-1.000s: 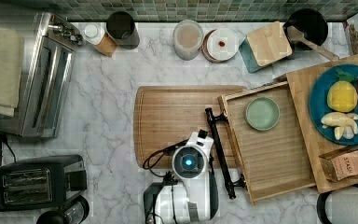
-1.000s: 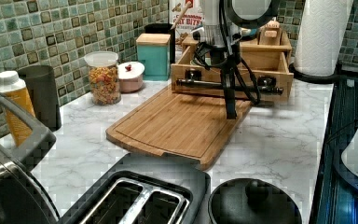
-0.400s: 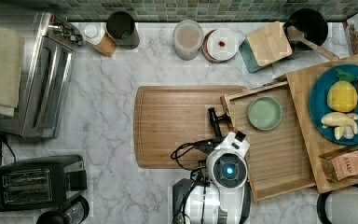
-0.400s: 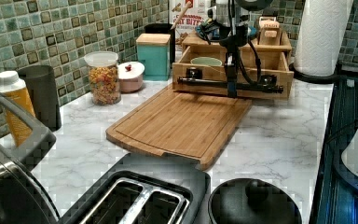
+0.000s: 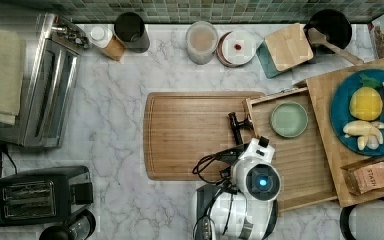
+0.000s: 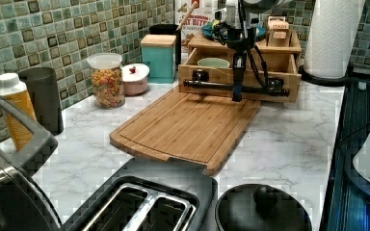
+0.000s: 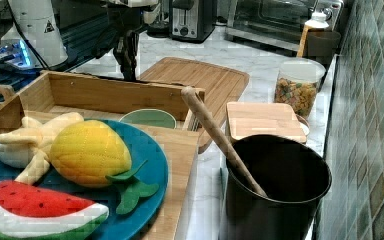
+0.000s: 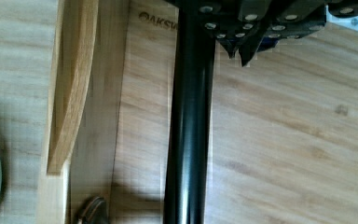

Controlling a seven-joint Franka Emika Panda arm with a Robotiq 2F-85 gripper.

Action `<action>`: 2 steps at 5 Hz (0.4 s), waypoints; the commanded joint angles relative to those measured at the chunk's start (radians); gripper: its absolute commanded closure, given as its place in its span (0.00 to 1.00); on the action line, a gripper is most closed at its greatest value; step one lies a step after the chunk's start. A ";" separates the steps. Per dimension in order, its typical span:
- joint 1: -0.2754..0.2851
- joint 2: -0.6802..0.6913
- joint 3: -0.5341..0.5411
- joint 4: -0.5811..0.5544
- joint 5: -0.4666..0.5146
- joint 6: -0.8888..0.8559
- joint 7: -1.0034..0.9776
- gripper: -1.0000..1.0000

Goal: Close the drawer.

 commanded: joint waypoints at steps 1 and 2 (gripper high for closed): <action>-0.173 0.031 0.029 0.288 -0.101 -0.164 -0.091 1.00; -0.138 0.039 -0.035 0.283 -0.117 -0.096 -0.091 1.00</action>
